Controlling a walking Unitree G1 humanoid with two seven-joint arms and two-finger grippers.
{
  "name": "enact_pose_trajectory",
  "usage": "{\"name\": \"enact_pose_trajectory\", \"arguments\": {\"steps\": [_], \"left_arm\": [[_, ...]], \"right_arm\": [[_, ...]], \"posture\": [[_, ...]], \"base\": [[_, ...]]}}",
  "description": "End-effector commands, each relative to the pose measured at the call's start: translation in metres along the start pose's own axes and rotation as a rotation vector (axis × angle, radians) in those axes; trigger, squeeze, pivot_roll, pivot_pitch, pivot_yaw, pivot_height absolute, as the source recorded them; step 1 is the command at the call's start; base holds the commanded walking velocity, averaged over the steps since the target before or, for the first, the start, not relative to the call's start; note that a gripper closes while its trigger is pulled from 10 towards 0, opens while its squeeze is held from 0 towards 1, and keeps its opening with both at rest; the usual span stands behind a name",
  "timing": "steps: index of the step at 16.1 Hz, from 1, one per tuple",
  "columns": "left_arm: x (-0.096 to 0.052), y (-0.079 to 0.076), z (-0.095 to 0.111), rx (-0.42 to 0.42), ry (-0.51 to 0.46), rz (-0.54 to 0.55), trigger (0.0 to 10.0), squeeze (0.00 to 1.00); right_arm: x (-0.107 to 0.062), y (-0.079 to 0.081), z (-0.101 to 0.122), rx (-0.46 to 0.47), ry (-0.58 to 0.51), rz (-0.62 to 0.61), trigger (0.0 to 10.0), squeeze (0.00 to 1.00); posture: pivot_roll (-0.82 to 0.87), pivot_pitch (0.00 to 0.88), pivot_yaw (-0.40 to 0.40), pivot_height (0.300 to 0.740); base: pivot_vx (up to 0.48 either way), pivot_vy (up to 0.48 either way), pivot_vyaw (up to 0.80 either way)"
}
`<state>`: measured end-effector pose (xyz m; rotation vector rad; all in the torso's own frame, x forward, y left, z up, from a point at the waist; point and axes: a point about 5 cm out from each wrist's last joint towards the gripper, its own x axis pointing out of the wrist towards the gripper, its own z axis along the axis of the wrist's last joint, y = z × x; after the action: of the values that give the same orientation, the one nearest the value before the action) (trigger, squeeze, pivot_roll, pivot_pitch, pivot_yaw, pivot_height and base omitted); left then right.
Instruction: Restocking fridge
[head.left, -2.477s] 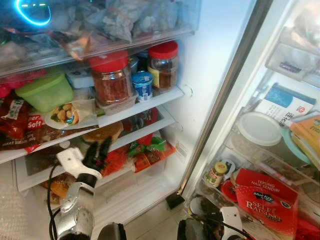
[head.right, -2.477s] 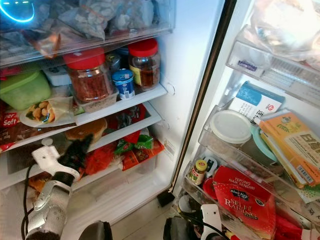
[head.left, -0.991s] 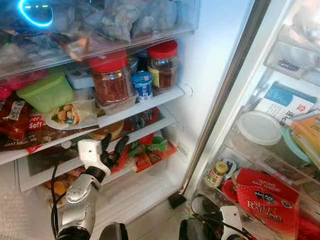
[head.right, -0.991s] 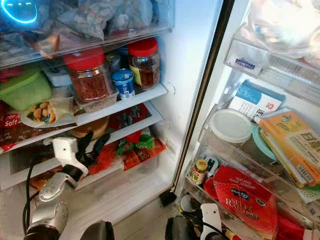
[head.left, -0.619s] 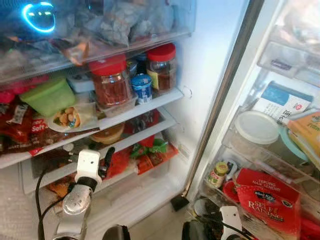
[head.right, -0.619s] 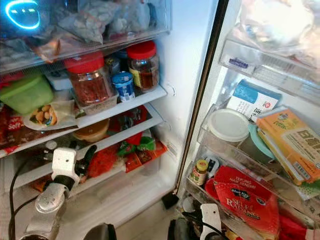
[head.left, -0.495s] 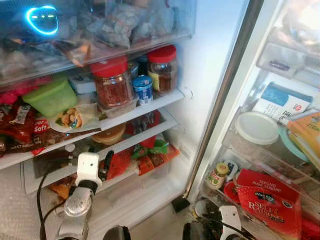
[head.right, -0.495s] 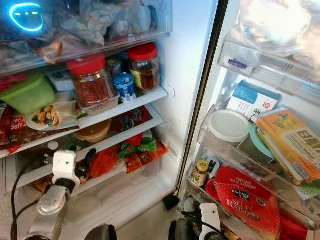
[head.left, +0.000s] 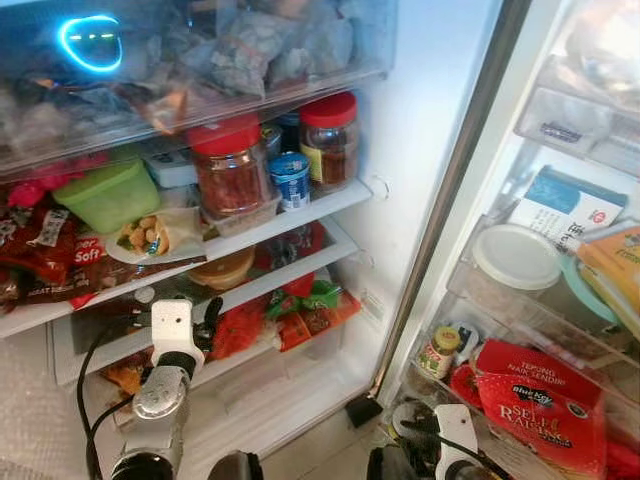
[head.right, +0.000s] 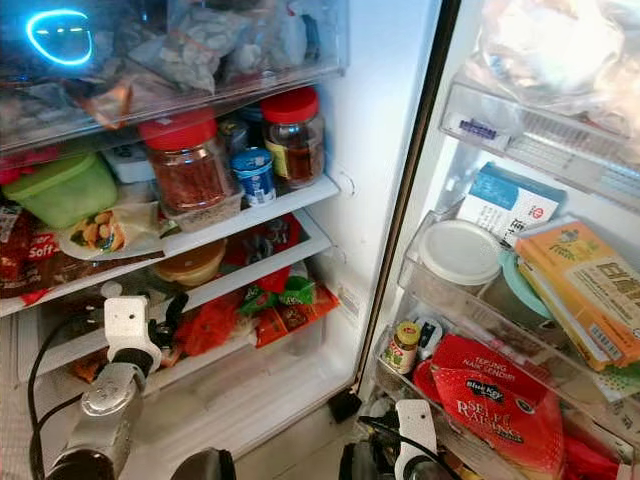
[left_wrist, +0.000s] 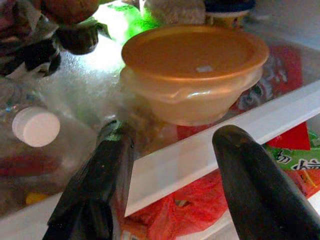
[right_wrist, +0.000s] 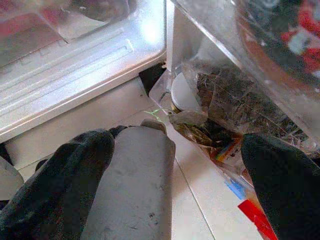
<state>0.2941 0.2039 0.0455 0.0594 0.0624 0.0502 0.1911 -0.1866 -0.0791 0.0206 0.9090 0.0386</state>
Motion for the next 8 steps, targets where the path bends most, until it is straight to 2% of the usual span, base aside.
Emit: {"name": "enact_pose_trajectory", "arguments": {"steps": [1, 6, 8], "left_arm": [[0.0026, 0.0043, 0.0012, -0.003, -0.005, 0.020, 10.0, 0.00], [0.0048, 0.0086, -0.0008, -0.007, 0.006, 0.046, 10.0, 0.00], [0.0046, 0.0085, -0.0011, -0.017, 0.003, 0.054, 10.0, 0.00]], "right_arm": [[0.0010, -0.0028, 0.0060, 0.006, -0.008, -0.014, 10.0, 0.00], [0.0016, -0.0044, 0.0105, 0.003, -0.013, -0.017, 10.0, 0.00], [0.0020, -0.0045, 0.0124, 0.004, -0.017, -0.018, 10.0, 0.00]], "posture": [[-0.11, 0.000, -0.014, 0.641], [-0.09, 0.000, -0.029, 0.641], [-0.07, 0.000, -0.037, 0.641]], "base": [[0.000, 0.000, 0.00], [0.000, 0.000, 0.00], [-0.244, 0.000, 0.00]]}}
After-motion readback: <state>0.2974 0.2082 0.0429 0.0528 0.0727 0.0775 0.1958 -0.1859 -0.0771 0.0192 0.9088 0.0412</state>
